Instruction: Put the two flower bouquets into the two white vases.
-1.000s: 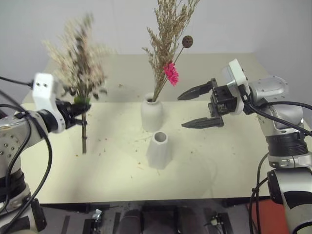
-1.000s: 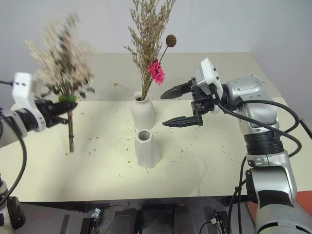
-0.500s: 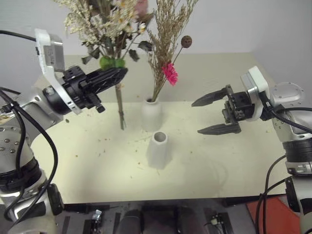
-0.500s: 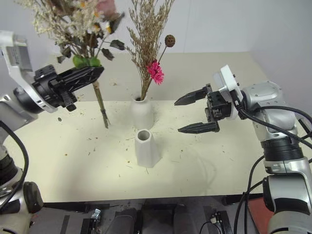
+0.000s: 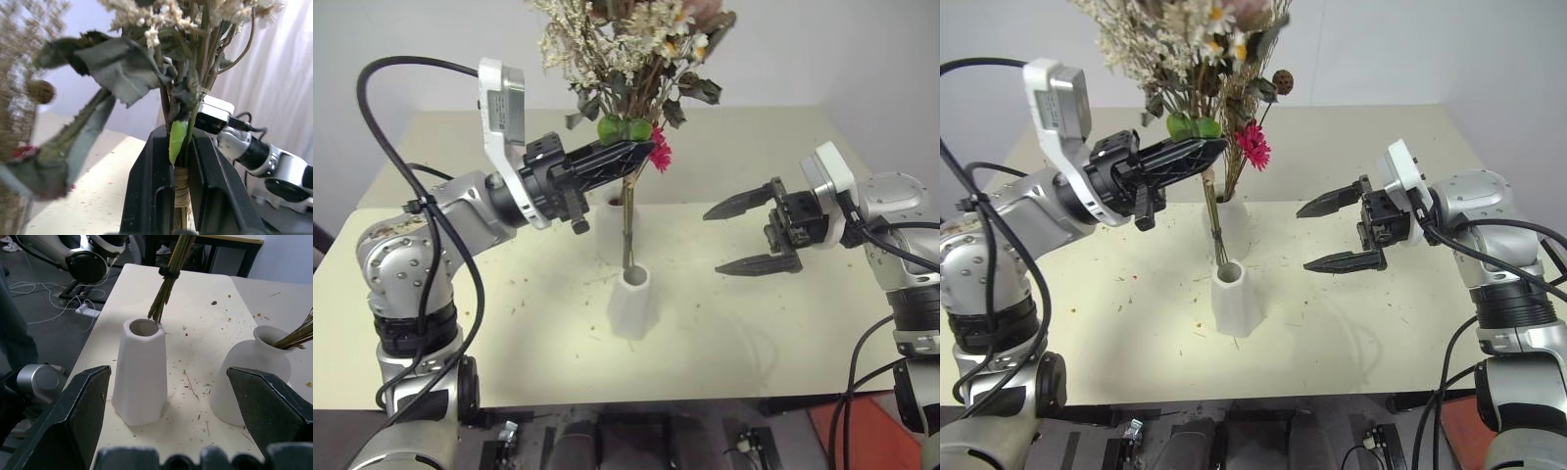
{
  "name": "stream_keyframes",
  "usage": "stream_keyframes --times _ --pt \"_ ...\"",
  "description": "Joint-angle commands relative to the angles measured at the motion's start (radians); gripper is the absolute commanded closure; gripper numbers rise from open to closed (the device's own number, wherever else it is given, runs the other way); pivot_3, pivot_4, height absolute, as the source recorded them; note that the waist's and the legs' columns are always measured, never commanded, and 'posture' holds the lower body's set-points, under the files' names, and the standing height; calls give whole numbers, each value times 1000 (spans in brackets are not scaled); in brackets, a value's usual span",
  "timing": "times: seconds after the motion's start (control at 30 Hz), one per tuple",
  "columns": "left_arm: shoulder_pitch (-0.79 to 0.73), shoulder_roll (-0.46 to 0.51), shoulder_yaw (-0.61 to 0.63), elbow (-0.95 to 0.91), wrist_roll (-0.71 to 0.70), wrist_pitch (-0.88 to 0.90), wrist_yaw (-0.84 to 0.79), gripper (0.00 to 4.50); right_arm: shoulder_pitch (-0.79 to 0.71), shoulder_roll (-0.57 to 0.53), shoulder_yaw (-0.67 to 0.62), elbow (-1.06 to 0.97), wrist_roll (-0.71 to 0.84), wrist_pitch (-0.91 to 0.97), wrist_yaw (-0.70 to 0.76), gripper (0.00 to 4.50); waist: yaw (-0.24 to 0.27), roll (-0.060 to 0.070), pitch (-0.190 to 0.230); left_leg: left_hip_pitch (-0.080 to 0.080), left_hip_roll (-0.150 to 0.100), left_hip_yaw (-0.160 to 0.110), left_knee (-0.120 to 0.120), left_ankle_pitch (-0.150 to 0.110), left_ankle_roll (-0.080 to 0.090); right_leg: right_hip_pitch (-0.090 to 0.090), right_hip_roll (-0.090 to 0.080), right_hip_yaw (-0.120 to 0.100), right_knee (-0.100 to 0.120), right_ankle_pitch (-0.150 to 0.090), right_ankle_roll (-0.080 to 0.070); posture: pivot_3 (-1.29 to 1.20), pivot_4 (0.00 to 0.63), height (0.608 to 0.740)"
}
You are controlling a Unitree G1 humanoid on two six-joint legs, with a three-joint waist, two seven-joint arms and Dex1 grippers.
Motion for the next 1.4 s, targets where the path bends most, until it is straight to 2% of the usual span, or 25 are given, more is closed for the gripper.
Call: stream_keyframes --times 0.03,0.43,1.07,1.13,1.23,1.4 --pt "-31 -11 -17 1 7 -34 -19 4347 8 -6 -50 -40 4 -8 56 0 1 0 0 0 0 0 0 0 0 0 0 0 0 0 0 0 150 740" --pt "-50 -2 -41 21 12 -31 -46 4347 31 7 -67 -72 3 2 34 0 1 0 0 0 0 0 1 0 0 0 1 0 0 0 0 0 150 740" --pt "112 16 -146 -26 147 -52 -117 4347 61 16 -83 -109 3 13 15 0 1 0 0 0 1 0 1 0 0 0 1 0 0 0 0 0 150 740" --pt "128 23 -143 -33 145 -40 -121 3635 62 17 -84 -111 2 15 13 0 1 0 0 0 1 0 1 0 0 0 1 1 0 0 0 0 150 740" --pt "160 41 -125 -53 128 -22 -132 2825 63 18 -85 -113 2 18 11 0 1 0 0 0 1 0 1 0 0 0 1 1 0 0 0 0 150 740" --pt "290 145 -50 -121 75 -4 -188 1309 69 22 -88 -117 0 25 11 0 -3 0 0 1 2 0 1 0 0 0 2 1 0 0 0 0 150 740"
